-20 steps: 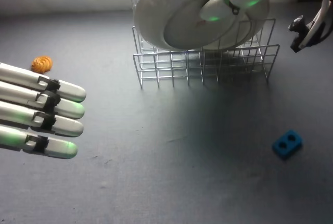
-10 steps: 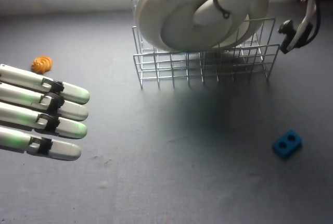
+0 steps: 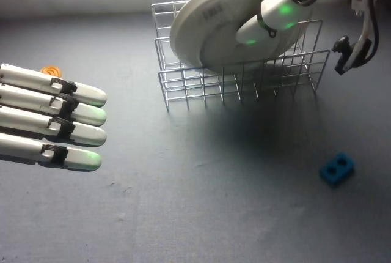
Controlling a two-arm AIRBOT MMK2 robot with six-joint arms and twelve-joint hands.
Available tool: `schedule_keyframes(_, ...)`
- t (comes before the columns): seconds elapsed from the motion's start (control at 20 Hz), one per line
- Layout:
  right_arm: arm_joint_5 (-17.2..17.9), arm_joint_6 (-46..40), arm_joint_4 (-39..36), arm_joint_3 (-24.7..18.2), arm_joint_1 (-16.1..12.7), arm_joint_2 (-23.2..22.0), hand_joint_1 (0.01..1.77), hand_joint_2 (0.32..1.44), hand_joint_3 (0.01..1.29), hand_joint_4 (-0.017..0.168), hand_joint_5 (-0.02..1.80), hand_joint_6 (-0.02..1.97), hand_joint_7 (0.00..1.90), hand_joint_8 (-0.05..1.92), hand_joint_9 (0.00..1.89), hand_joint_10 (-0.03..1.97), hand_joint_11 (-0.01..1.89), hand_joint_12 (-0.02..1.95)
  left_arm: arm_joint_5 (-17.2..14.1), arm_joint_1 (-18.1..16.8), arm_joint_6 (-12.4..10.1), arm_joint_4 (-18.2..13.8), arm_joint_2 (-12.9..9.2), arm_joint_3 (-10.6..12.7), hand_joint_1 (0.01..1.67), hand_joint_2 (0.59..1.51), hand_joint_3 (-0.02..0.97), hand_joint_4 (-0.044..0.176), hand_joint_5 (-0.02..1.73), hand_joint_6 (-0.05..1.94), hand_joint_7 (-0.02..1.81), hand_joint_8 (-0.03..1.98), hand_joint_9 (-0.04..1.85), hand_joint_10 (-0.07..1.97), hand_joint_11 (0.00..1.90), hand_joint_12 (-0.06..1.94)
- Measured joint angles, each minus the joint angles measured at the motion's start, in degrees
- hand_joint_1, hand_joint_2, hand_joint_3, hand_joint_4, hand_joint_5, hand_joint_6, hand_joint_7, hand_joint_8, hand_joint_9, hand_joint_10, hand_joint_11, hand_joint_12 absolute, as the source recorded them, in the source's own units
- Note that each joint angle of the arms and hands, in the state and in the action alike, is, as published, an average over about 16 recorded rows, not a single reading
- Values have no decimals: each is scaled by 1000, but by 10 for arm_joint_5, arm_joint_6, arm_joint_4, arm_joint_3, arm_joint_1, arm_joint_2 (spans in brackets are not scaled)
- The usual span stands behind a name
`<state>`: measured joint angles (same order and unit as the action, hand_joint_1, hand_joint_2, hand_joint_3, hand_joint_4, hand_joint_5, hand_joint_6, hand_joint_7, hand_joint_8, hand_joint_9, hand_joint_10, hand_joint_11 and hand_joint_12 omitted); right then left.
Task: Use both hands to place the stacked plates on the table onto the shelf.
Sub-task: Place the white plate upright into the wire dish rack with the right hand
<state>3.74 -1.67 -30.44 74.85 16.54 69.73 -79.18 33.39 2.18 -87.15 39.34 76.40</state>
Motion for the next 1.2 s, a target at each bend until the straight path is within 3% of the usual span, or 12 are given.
schedule_keyframes(0.7, 16, 19, 1, 5, 26, 4, 1229, 971, 14, 12, 1003, 753, 1156, 659, 1343, 7, 958, 941, 7, -22, -8, 12, -6, 22, 18, 1104, 21, 7, 21, 3, 17, -5, 15, 7, 15, 6)
schedule_keyframes(0.85, 16, 19, 3, 5, 25, 4, 1227, 981, 14, 7, 977, 732, 1134, 548, 1293, 7, 922, 949, 7, -29, -11, 10, -6, 26, 18, 1104, 21, 7, 21, 3, 17, -5, 15, 7, 15, 6)
schedule_keyframes(1.2, 16, 18, 8, 5, 20, 3, 1216, 989, 14, -3, 934, 434, 1079, 273, 1164, 7, 815, 959, 7, -37, -15, 9, -6, 31, 18, 1104, 21, 7, 21, 3, 17, -4, 15, 7, 15, 6)
